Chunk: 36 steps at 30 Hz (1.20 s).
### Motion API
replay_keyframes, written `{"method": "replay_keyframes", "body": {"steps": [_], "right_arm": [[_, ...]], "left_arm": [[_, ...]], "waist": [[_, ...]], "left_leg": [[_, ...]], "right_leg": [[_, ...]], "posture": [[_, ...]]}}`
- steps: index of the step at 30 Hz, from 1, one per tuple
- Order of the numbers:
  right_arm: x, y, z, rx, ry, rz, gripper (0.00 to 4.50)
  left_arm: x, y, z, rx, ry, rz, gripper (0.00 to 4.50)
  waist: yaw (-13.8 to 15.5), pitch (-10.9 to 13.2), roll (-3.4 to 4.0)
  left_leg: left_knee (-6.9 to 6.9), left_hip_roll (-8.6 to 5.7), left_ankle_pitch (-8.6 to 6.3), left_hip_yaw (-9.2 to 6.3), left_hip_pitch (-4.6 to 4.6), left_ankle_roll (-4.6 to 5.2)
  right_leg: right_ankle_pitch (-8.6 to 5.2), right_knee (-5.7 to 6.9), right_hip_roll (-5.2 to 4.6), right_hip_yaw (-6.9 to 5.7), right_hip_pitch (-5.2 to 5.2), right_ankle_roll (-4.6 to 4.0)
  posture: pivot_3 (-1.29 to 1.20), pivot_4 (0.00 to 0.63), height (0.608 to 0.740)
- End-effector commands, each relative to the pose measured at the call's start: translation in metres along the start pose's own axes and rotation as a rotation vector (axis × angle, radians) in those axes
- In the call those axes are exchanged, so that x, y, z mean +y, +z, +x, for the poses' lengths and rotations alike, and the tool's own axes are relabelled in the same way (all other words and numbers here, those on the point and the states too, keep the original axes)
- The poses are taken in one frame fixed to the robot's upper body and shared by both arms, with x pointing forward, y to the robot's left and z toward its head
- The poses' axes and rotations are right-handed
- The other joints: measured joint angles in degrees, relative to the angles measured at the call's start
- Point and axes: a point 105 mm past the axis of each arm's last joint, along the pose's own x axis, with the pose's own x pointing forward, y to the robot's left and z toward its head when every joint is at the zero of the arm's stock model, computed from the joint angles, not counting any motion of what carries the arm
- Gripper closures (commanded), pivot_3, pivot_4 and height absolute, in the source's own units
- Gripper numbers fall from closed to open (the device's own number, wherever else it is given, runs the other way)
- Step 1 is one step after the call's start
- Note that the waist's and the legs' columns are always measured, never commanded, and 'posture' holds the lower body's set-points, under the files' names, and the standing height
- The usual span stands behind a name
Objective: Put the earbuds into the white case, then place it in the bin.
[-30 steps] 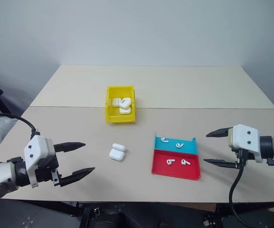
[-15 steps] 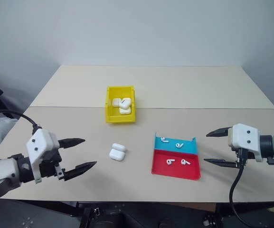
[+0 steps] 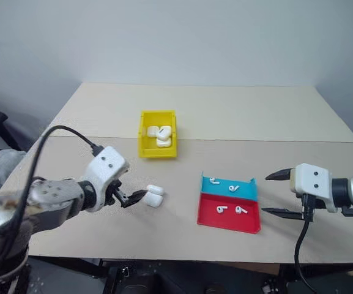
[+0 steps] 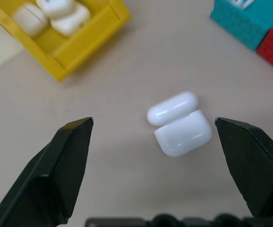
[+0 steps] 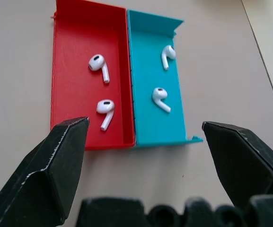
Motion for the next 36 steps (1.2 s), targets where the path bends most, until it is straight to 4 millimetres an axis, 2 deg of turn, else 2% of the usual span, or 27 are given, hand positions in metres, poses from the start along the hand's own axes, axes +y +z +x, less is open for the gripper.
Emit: {"method": "replay_keyframes", "body": {"steps": [1,4,6,9,11,18,27,36], "right_arm": [[-0.006,0.007,-0.006,0.013,-0.034,-0.025,0.06],[-0.007,0.007,-0.008,0.027,-0.027,-0.027,0.06],[-0.008,0.009,-0.010,0.028,-0.021,-0.029,0.06],[-0.011,0.009,-0.013,0.045,-0.015,-0.030,0.06],[-0.014,0.009,-0.016,0.058,-0.013,-0.030,0.06],[-0.022,0.013,-0.021,0.075,0.009,-0.036,0.06],[-0.021,0.014,-0.029,0.102,0.039,-0.020,0.06],[-0.020,0.015,-0.034,0.120,0.034,-0.008,0.06]], "left_arm": [[-0.016,0.009,0.009,0.013,-0.063,-0.001,0.00],[-0.027,0.012,0.013,0.025,-0.069,0.006,0.00],[-0.035,0.017,0.009,0.027,-0.072,-0.051,0.00],[-0.043,0.011,0.008,0.104,-0.030,-0.129,0.00],[-0.045,0.007,0.009,0.126,0.027,-0.119,0.00],[-0.052,0.002,0.016,0.139,0.157,-0.247,0.00],[-0.064,-0.004,0.021,0.191,0.260,-0.277,0.00],[-0.046,-0.007,0.027,0.228,0.331,-0.241,0.00]], "waist": [[-0.1,0.0,-0.02],[0.0,0.0,-0.02],[-0.1,0.0,-0.05],[0.0,0.0,-0.05],[0.3,0.0,-0.02],[0.7,0.0,-0.02],[0.8,0.0,-0.03],[0.8,0.0,-0.03]], "left_leg": [[0.00,0.00,0.00,-0.02,-0.01,0.00],[0.02,-0.01,0.00,-0.04,-0.01,0.00],[0.01,-0.01,0.00,-0.05,0.01,0.00],[-0.02,0.05,-0.03,-0.12,0.12,-0.04],[-0.02,-0.04,-0.05,0.02,0.25,-0.06],[0.01,-0.07,0.06,0.38,0.29,-0.25],[0.03,-0.07,0.15,0.72,0.28,-0.40],[0.04,-0.07,0.15,0.76,0.29,-0.41]], "right_leg": [[0.00,0.00,0.00,0.04,-0.04,0.00],[0.01,-0.02,-0.02,0.12,-0.02,0.01],[0.01,-0.01,-0.03,0.19,-0.03,0.02],[0.03,0.01,-0.04,0.43,-0.04,0.01],[0.06,-0.04,-0.08,0.67,0.04,0.06],[0.11,-0.15,-0.10,0.81,0.06,0.13],[0.11,-0.22,-0.10,0.88,0.08,0.13],[0.11,-0.22,-0.10,0.90,0.08,0.13]], "posture": [[0.00,0.150,0.740],[0.00,0.150,0.740],[0.00,0.150,0.740],[0.00,0.150,0.740],[0.00,0.150,0.740],[0.00,0.150,0.740],[0.00,0.150,0.740],[0.00,0.150,0.740]]}}
